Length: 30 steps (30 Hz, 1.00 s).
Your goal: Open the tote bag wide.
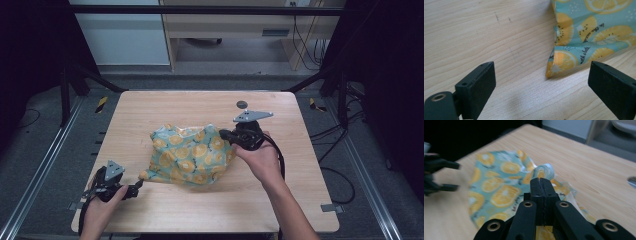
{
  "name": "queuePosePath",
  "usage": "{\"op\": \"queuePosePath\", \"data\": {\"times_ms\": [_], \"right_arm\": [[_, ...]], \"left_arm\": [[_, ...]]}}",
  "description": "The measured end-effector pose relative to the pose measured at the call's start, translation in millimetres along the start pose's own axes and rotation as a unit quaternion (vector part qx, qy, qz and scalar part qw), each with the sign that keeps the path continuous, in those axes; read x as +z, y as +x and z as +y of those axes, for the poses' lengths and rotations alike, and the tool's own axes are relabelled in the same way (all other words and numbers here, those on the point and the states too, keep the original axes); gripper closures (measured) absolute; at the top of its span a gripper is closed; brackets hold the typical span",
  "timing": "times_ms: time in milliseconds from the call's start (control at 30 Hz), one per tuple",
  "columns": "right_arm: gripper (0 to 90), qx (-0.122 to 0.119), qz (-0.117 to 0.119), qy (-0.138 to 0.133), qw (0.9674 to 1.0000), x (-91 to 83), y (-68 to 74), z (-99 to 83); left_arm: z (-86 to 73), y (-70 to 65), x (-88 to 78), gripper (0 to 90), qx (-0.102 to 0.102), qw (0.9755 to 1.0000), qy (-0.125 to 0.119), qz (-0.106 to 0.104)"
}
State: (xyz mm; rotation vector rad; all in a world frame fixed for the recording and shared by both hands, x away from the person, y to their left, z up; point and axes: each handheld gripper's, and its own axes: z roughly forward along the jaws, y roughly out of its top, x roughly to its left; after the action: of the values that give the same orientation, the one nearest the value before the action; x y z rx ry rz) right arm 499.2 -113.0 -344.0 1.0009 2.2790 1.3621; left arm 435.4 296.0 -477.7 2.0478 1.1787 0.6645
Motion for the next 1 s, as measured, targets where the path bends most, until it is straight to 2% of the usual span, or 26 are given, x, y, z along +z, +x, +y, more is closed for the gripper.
{"op": "queuePosePath", "data": {"times_ms": [67, 100, 133, 233, 267, 300, 433, 467, 533, 800, 900, 1000], "right_arm": [[90.0, -0.015, 0.011, -0.016, 0.9997, -8.6, 11.6, -0.4], [90.0, -0.024, 0.025, -0.028, 0.999, -15.8, 21.9, -2.1], [90.0, -0.024, 0.025, -0.028, 0.999, -15.8, 21.9, -2.1], [90.0, -0.039, 0.043, -0.042, 0.9974, -24.7, 36.5, -6.7], [90.0, -0.047, 0.056, -0.045, 0.9963, -28.0, 45.9, -12.0], [90.0, -0.047, 0.056, -0.045, 0.9963, -28.0, 45.9, -12.0], [90.0, -0.051, 0.084, -0.053, 0.9937, -32.6, 63.7, -28.7], [90.0, -0.052, 0.097, -0.05, 0.9927, -34.4, 72.1, -40.7], [90.0, -0.054, 0.1, -0.049, 0.9923, -34.8, 74.7, -44.7], [90.0, -0.062, 0.121, -0.019, 0.9906, -30.1, 92.7, -84.1], [90.0, -0.045, 0.125, -0.011, 0.991, -24.7, 90.5, -98.4], [90.0, -0.041, 0.113, 0.011, 0.9927, -18.7, 84.4, -113.9]], "left_arm": [[0.3, 0.3, 0.2, 7.5, 0.001, 1.0, 0.0, 0.001], [0.3, 0.3, 0.4, 7.6, 0.0, 1.0, -0.001, 0.002], [0.3, 0.5, 0.3, 7.6, 0.0, 1.0, 0.0, 0.004], [0.3, 0.8, -0.6, 7.6, 0.0, 1.0, -0.002, 0.006], [0.3, 1.0, -1.2, 7.6, -0.001, 1.0, -0.004, 0.006], [0.2, 1.2, -1.6, 7.6, -0.002, 1.0, -0.007, 0.006], [-0.3, 2.9, -2.4, 7.6, -0.008, 0.9999, -0.009, 0.007], [-0.3, 3.8, -2.9, 8.2, -0.01, 0.9999, -0.011, 0.005], [-0.2, 4.3, -3.1, 8.4, -0.011, 0.9999, -0.011, 0.005], [-0.2, 4.7, -4.6, 8.9, -0.014, 0.9998, -0.011, 0.006], [-0.5, 3.9, -6.4, 9.4, -0.014, 0.9998, -0.014, 0.005], [-0.1, 3.7, -8.6, 9.7, -0.014, 0.9996, -0.023, 0.002]]}}
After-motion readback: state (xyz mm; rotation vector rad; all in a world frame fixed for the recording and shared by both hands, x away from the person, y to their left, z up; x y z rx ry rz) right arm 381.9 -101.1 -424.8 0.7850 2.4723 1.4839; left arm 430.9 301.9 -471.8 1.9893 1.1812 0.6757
